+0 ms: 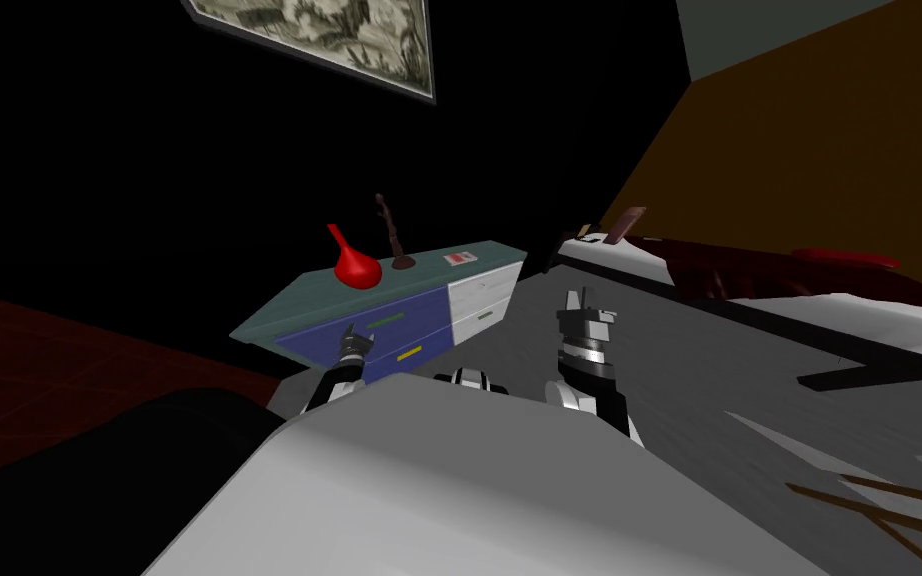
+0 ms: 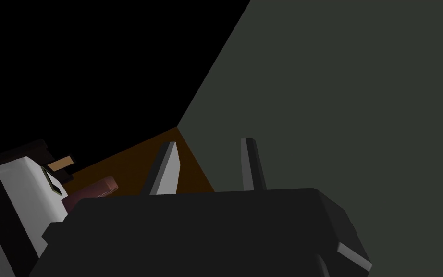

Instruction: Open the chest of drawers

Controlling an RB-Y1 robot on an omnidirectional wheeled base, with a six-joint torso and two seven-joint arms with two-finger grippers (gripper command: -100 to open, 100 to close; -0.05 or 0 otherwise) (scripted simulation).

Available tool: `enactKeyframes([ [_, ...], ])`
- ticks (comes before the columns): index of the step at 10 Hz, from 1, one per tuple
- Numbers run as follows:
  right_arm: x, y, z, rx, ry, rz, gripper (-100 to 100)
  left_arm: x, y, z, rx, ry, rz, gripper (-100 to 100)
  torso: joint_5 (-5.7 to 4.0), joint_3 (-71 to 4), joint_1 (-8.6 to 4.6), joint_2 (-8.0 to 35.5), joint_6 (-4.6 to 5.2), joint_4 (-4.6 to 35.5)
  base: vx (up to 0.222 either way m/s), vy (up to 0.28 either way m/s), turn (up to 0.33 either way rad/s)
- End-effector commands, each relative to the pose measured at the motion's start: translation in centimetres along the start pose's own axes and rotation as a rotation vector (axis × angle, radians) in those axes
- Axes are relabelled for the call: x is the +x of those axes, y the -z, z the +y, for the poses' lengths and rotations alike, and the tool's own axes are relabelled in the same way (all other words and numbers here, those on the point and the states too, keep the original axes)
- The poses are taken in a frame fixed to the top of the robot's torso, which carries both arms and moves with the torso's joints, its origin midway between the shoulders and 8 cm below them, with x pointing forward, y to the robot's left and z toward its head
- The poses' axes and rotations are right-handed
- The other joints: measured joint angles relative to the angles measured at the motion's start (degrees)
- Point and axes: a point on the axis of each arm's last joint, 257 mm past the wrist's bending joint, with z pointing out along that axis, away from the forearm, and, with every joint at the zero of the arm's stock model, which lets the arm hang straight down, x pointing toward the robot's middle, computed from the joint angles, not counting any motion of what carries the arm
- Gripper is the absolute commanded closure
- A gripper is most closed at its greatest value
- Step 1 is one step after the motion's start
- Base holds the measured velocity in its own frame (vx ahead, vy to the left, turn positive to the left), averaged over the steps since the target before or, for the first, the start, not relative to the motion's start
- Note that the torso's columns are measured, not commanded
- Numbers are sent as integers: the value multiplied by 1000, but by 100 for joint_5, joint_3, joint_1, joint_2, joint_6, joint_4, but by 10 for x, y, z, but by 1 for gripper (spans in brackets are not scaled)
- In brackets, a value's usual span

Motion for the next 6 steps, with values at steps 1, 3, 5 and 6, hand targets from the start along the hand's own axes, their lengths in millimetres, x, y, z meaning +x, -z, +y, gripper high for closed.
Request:
enactKeyframes([
  [1,0,0,0,0,0,0,0,-3,7,11,-16,47,-34,-100,0,4,3,8,-1,1,94,55,-2],
  [3,0,0,0,0,0,0,0,-4,7,12,-17,53,-37,-100,-2,23,-5,39,-1,10,26,8,0],
  [5,0,0,0,0,0,0,0,-5,7,13,-18,56,-40,-100,4,1,20,-1,0,1,70,35,-12],
  [6,0,0,0,0,0,0,0,-5,7,13,-18,56,-40,100,5,-1,15,3,-1,-1,6,3,-2],
])
